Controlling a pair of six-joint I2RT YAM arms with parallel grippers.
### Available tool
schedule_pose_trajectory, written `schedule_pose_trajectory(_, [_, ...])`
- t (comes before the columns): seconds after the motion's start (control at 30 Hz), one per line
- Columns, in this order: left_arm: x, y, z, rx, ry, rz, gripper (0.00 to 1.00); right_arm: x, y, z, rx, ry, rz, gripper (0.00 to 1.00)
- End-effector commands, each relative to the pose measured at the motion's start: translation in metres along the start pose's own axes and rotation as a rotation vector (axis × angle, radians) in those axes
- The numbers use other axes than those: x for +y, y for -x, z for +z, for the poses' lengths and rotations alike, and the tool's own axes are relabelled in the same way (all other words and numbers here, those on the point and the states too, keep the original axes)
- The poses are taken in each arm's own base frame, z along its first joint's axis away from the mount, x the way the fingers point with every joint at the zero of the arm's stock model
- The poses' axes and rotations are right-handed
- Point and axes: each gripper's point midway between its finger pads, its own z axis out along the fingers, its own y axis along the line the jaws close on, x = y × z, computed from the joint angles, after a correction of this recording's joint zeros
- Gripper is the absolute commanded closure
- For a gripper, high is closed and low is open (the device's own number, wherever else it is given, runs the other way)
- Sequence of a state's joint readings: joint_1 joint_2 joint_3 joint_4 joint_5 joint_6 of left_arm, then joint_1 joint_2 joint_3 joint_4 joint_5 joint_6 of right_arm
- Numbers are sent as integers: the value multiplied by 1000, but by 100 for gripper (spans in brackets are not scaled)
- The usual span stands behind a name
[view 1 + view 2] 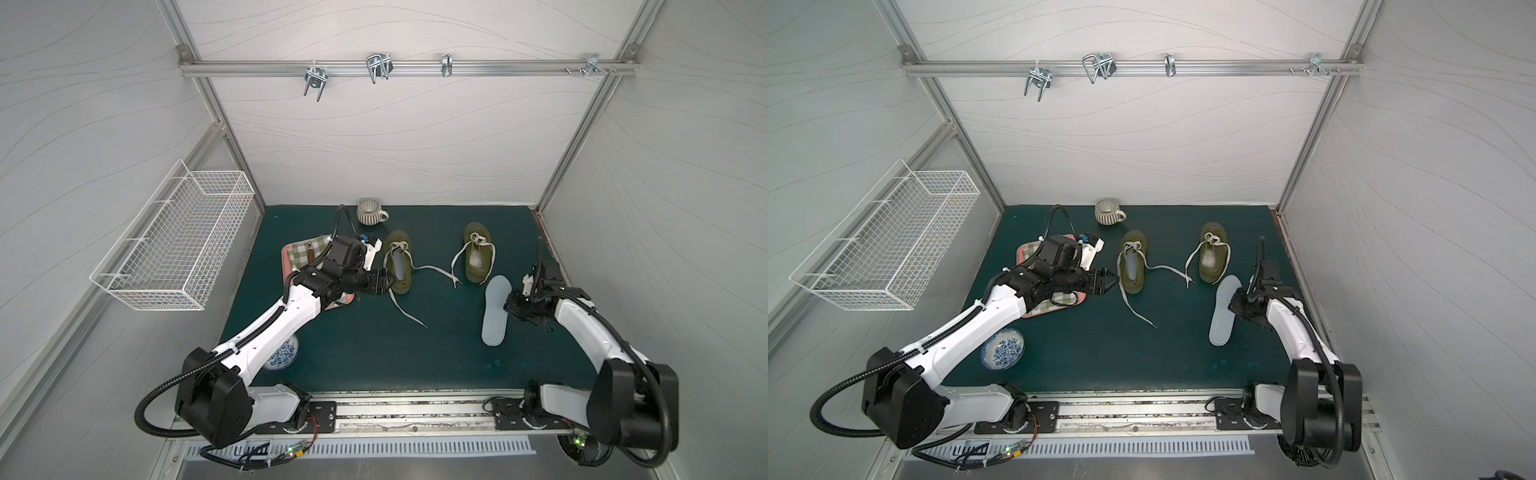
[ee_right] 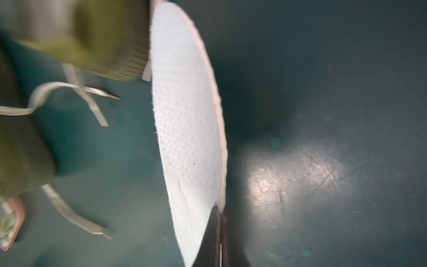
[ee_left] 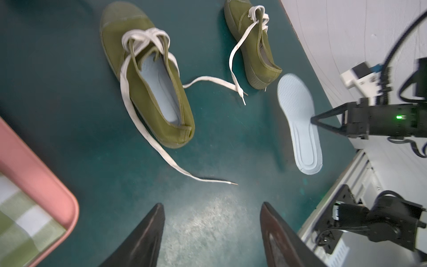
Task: Insert the insole into the shoe
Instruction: Pick up the insole from the center of the board.
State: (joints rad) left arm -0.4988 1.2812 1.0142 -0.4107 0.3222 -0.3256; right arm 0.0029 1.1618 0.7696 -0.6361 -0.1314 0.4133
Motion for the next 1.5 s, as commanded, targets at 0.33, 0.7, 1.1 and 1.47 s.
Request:
schedule_pose_trajectory(0.33, [-34,34,2,-197,-266,-351,33,148,-17,-65,51,279,-382,100])
schedule_pose_trajectory(0.7, [-34,33,7,-217,-341,-434,34,245,-58,-56,143,444,-578,100])
schedule_pose_trajectory(1.1, [-30,24,21,-183,-362,-471,34,285,-61,-43,167,550,-586,100])
schedule_pose_trajectory(1.47, [-9,24,34,-191,-277,-507,92,312,-62,-28,190,619,-642,73])
